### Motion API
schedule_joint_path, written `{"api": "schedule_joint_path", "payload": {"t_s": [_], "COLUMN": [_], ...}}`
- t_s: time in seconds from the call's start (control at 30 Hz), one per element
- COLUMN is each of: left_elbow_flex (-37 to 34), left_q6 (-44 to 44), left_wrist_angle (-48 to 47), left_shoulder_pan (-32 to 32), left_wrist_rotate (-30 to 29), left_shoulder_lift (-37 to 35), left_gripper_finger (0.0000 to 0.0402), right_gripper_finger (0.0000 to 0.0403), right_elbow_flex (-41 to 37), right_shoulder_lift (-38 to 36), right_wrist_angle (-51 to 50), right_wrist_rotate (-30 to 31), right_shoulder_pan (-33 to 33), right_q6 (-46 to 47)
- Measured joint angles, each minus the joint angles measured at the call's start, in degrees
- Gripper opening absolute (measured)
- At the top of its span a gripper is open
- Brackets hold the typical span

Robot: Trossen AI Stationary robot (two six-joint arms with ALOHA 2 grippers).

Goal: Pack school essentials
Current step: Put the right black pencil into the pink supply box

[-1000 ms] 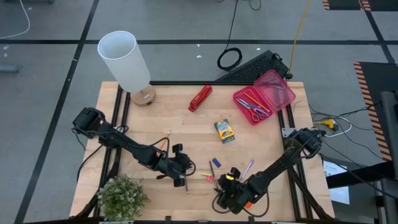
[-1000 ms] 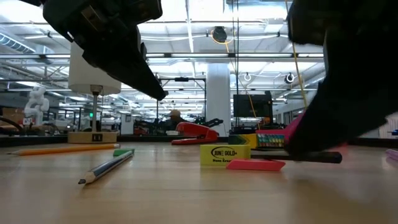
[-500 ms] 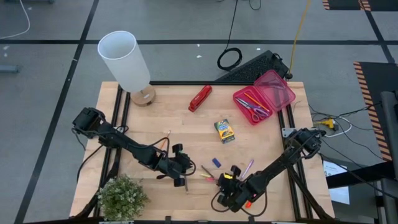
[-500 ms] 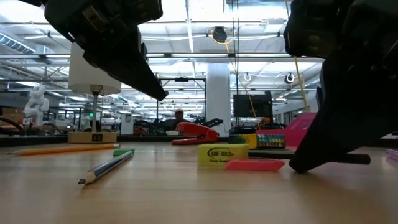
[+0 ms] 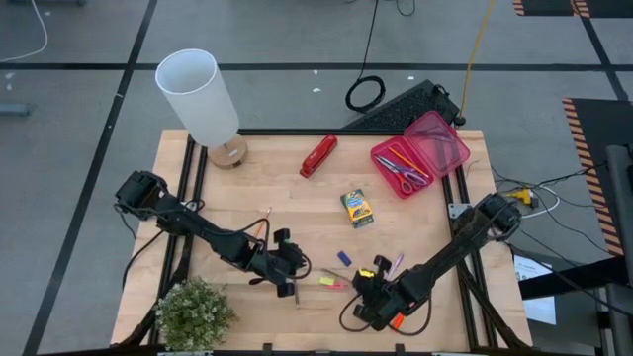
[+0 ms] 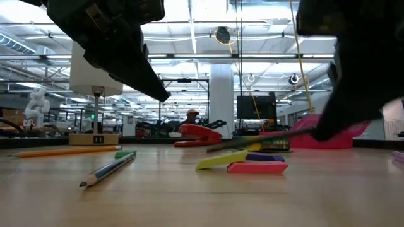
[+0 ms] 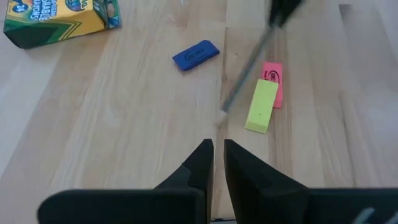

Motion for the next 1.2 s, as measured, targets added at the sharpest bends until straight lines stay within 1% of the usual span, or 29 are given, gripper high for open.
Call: {"api": "schedule_joint_path", "payload": {"t_s": [0.1,0.27,0.4,0.57,0.7,0.9,1.07,1.2], "left_elbow_flex": [0.0,0.0,0.0,0.0,0.0,0.0,0.0,0.0], "left_q6": [-1.04,-1.54,-2.92,-2.88,-1.77,1.72,0.82,-0.5], "left_wrist_angle": [-0.02,-0.03,-0.03,-0.04,-0.06,-0.06,-0.08,-0.06], "left_shoulder_pan": [-0.49,-1.7,-3.0,-4.5,-4.87,-3.62,-2.23,-2.16], "left_wrist_rotate": [0.0,-0.11,-1.87,-3.24,-4.6,-4.95,-4.81,-4.57], "left_shoulder_lift": [0.0,-0.02,-0.02,-0.02,-0.02,-0.02,-0.02,-0.02], "left_gripper_finger": [0.0042,0.0042,0.0042,0.0042,0.0042,0.0042,0.0042,0.0042], "right_gripper_finger": [0.0011,0.0021,0.0021,0.0014,0.0015,0.0016,0.0017,0.0017], "right_elbow_flex": [0.0,0.02,0.02,-0.12,-3.85,-14.76,-21.76,-25.25], "right_shoulder_lift": [-3.89,-11.67,-18.66,-26.86,-34.24,-46.56,-54.0,-55.87], "right_wrist_angle": [-4.29,-14.22,-22.98,-32.15,-32.59,-31.84,-25.92,-20.44], "right_wrist_rotate": [0.32,0.95,3.5,7.84,7.91,7.5,0.27,-5.37], "right_shoulder_pan": [-1.29,-5.16,-9.16,-16.3,-23.33,-35.13,-45.89,-53.21], "right_q6": [-3.87,-8.2,-11.8,-16.58,-21.84,-25.64,-33.5,-41.26]}}
